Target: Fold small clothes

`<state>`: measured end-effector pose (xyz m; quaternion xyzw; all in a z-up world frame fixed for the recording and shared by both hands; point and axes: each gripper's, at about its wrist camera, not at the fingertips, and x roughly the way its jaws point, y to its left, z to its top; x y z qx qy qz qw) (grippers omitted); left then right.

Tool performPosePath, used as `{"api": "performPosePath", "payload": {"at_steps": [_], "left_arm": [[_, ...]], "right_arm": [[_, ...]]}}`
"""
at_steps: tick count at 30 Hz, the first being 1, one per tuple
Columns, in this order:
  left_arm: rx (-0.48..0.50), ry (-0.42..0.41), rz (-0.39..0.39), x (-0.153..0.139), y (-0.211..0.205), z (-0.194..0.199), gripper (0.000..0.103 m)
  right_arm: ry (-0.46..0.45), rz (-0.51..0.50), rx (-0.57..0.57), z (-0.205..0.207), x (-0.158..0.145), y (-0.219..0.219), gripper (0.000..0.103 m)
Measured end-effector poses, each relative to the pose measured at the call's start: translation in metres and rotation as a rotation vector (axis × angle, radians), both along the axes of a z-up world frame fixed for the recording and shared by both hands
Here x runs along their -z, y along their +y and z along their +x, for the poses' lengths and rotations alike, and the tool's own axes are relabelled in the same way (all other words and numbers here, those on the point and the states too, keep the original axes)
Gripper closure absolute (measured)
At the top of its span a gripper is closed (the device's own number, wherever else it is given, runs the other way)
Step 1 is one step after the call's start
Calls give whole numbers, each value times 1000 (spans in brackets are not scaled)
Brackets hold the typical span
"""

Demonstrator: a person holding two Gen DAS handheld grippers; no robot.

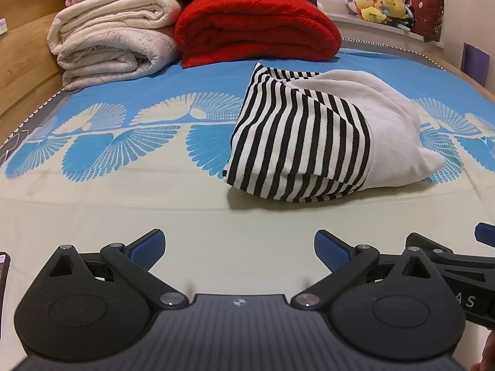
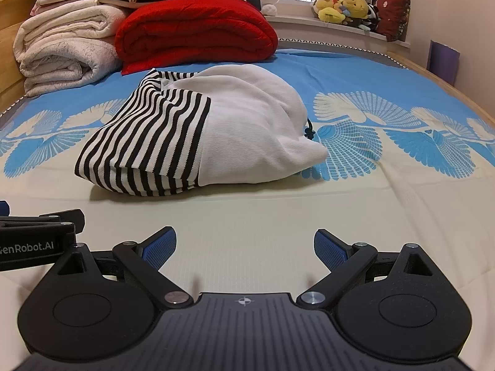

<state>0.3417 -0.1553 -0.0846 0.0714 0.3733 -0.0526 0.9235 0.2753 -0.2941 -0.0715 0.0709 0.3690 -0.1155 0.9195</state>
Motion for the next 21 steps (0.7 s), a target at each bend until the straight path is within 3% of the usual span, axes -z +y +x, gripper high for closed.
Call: {"api": "performPosePath", "payload": {"at_steps": [21], "left_arm": [[-3, 2, 10, 2, 1, -1, 1]], "right_arm": [[1, -1, 0, 0, 0, 1, 7]]}}
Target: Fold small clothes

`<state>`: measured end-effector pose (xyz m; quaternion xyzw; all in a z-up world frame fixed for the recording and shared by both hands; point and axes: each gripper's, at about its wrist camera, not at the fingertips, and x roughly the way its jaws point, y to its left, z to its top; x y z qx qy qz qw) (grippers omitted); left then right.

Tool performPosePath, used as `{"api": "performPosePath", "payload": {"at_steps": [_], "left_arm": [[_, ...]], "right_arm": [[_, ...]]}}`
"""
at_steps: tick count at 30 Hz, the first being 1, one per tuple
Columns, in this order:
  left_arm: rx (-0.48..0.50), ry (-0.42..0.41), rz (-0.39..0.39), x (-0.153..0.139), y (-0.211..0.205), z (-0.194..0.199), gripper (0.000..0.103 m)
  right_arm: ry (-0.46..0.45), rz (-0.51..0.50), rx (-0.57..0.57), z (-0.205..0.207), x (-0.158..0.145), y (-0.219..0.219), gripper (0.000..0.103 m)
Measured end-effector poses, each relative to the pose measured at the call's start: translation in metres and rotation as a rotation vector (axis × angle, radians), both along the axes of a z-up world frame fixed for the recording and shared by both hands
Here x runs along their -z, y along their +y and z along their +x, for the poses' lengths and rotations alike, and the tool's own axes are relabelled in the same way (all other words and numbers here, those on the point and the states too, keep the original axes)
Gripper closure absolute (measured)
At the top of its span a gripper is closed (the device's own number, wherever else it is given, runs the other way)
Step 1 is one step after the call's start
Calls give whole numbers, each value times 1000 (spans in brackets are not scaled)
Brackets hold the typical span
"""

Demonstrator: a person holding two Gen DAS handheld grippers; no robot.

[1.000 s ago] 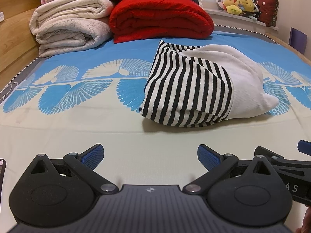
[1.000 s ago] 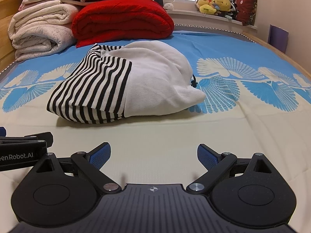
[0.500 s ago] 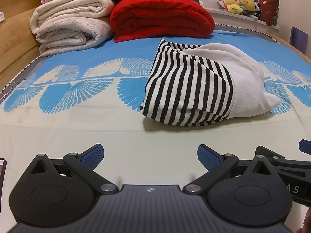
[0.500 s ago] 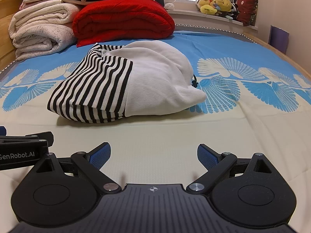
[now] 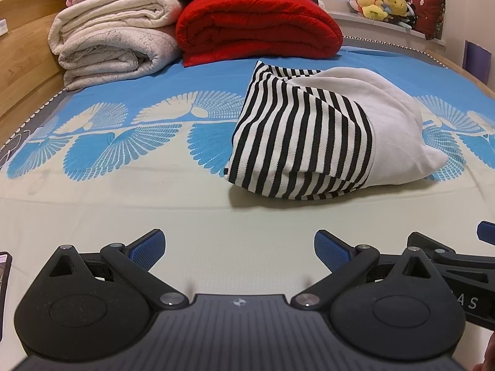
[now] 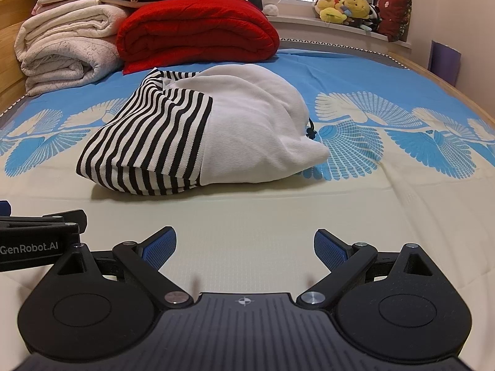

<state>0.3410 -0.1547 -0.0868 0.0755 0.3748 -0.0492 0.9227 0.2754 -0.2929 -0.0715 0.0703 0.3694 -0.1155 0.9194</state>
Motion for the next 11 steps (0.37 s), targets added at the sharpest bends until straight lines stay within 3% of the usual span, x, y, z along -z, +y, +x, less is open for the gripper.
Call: {"api": "performPosePath", "payload": {"at_steps": [11], "left_arm": [[-13, 11, 14, 1, 1, -1, 1]], "right_arm": [[-13, 7, -18, -2, -2, -2, 7]]}}
